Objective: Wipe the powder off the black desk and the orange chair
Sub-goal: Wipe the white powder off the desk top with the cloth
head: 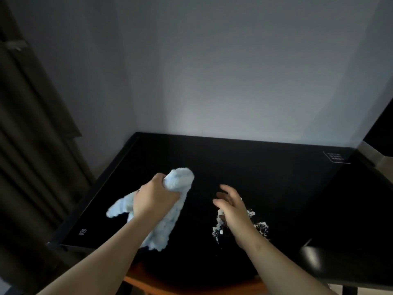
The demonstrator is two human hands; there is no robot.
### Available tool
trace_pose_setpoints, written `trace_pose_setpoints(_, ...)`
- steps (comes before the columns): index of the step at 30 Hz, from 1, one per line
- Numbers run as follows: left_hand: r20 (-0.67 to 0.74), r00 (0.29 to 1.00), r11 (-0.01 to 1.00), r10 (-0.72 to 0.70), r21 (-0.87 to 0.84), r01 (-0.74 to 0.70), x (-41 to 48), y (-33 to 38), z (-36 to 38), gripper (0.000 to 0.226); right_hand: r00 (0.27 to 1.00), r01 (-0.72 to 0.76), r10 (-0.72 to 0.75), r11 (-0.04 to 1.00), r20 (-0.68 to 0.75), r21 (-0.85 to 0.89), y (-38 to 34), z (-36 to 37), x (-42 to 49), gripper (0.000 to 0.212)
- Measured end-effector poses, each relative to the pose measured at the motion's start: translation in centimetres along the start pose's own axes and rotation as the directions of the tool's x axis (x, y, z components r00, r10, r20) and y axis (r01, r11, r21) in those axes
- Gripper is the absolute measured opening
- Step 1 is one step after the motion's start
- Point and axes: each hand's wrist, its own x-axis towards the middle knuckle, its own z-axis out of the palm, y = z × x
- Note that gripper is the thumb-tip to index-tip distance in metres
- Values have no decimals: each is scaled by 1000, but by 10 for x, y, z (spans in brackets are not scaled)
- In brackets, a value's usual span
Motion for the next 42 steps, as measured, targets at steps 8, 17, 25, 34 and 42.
trace_pose_setpoints(8,123,984,901,-133,429,68,6,-46,45,20,954,-198,129,949,-272,-246,47,-42,10,39)
trace_pose_setpoints(17,293,901,936,-320,248,252,11,-44,83,47,896,-308,134,874,-423,-375,82,-81,2,39)
trace_pose_setpoints(25,296,907,951,-301,161,263,7,-27,114,45,854,-415,92,714,-512,-564,86,-116,-7,41)
trace_pose_setpoints(34,277,922,947,-272,250,205,-5,7,158,46,869,-478,139,480,-475,-735,95,-185,-11,50)
trace_pose_setpoints(42,224,935,941,-275,262,214,-40,57,199,46,976,-217,45,278,-213,-936,100,-197,-16,47)
